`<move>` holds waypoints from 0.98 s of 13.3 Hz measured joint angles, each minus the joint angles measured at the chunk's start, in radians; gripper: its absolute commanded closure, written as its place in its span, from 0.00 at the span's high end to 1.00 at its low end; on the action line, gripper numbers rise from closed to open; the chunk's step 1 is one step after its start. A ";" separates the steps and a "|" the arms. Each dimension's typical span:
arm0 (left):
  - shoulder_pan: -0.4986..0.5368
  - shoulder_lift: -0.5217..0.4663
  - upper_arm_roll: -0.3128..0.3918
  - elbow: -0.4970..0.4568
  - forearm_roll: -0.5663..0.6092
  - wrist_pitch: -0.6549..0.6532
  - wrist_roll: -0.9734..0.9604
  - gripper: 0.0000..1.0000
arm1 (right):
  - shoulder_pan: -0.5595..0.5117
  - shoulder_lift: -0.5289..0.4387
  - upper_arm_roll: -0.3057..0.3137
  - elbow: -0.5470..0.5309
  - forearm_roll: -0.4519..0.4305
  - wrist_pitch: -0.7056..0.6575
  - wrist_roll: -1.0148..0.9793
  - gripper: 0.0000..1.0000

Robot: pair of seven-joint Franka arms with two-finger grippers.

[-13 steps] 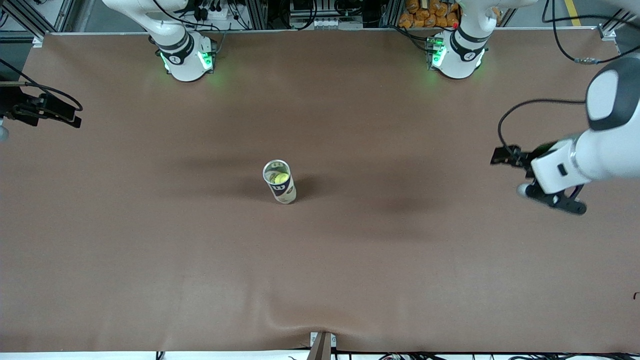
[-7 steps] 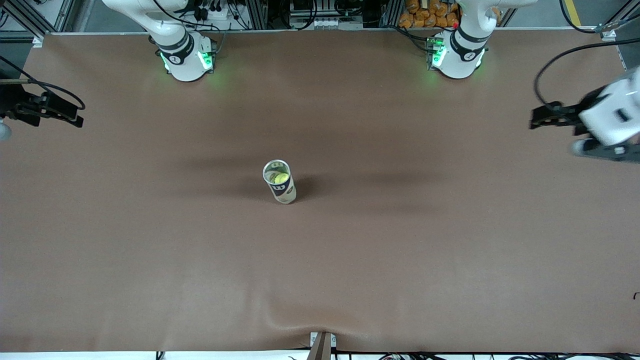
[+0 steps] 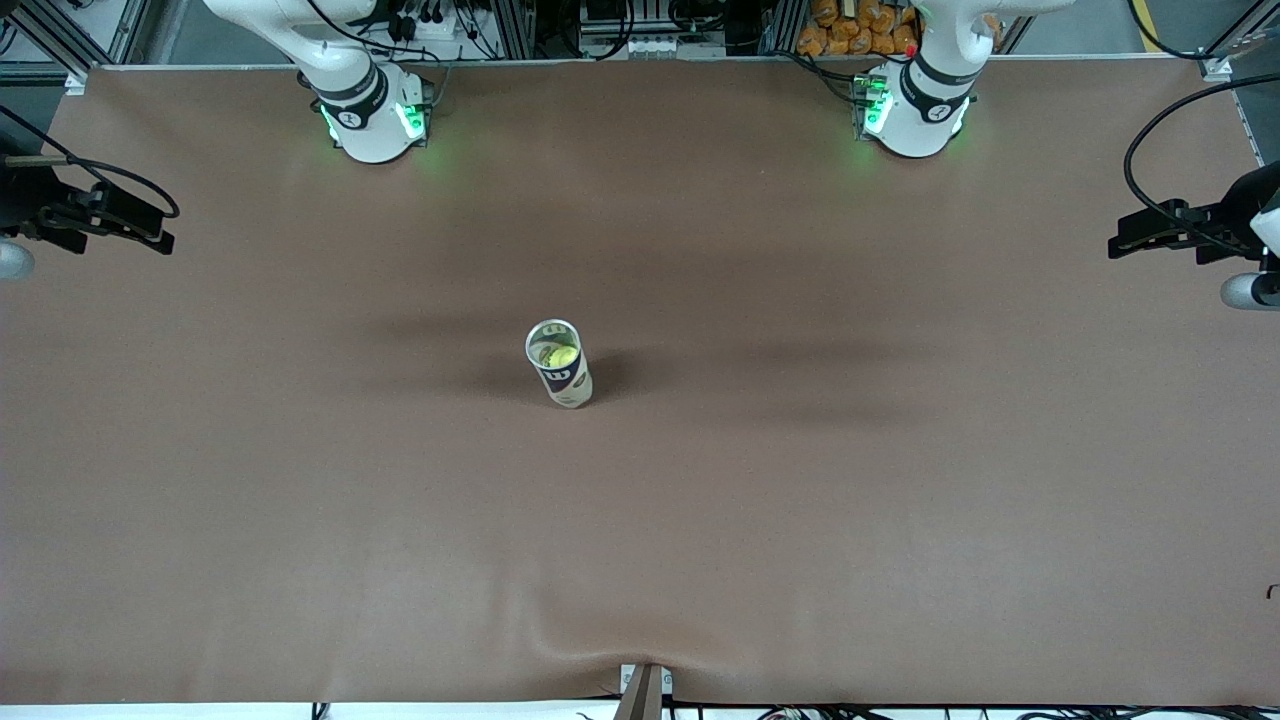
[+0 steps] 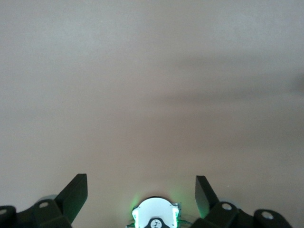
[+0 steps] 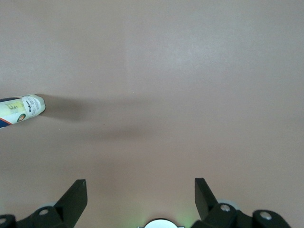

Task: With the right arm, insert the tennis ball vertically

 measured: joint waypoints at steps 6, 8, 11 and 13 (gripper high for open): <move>0.000 -0.096 -0.050 -0.033 0.000 0.006 -0.040 1.00 | 0.000 0.000 0.000 0.000 0.000 -0.001 0.000 1.00; 0.003 -0.132 -0.052 -0.095 0.000 0.059 -0.041 1.00 | 0.000 0.000 0.001 0.000 0.000 -0.001 0.000 1.00; 0.007 -0.164 -0.060 -0.170 -0.001 0.109 -0.044 1.00 | 0.000 0.000 0.001 0.000 0.000 -0.001 0.000 1.00; 0.007 -0.161 -0.069 -0.171 -0.001 0.121 -0.078 1.00 | 0.000 0.000 0.001 0.000 0.000 -0.001 0.000 1.00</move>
